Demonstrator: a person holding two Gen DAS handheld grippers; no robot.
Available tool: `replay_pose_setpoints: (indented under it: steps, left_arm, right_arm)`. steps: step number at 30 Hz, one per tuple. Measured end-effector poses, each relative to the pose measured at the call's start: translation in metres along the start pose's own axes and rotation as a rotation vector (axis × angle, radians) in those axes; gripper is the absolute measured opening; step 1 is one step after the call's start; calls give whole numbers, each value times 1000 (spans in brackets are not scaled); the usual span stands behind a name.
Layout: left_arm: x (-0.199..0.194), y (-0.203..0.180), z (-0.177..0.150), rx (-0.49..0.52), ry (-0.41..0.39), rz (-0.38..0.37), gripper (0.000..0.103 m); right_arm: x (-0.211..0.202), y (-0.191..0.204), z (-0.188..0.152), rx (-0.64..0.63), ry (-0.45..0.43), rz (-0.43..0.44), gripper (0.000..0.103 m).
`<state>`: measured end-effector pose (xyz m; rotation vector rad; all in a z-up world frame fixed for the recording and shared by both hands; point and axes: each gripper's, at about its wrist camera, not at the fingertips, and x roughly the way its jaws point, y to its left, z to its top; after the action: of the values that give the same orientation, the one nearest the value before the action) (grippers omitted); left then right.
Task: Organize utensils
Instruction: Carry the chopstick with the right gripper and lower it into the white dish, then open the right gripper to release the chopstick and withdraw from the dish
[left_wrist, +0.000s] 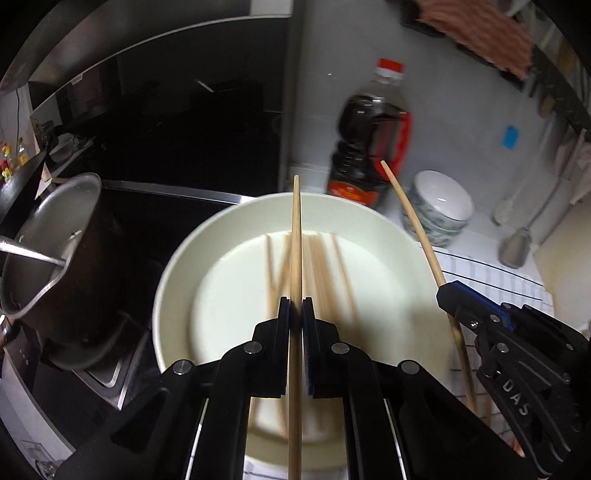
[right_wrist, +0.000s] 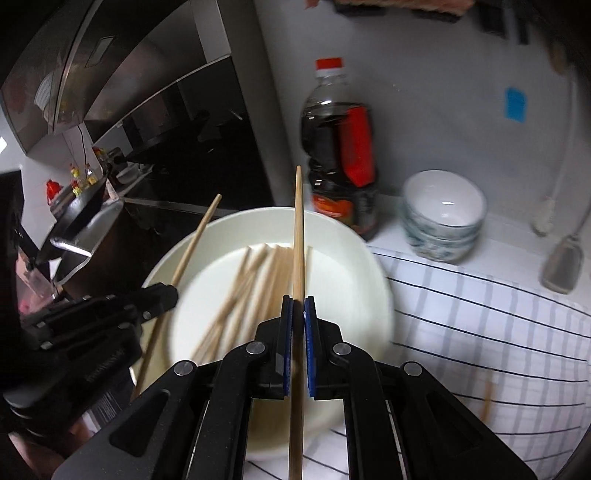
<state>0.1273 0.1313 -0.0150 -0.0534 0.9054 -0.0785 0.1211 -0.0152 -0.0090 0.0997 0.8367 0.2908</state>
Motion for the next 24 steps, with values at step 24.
replay_pose_setpoints:
  steps: [24]
  left_arm:
    - [77, 21, -10, 29, 161, -7, 8]
  right_arm:
    - [86, 11, -14, 85, 207, -36, 6]
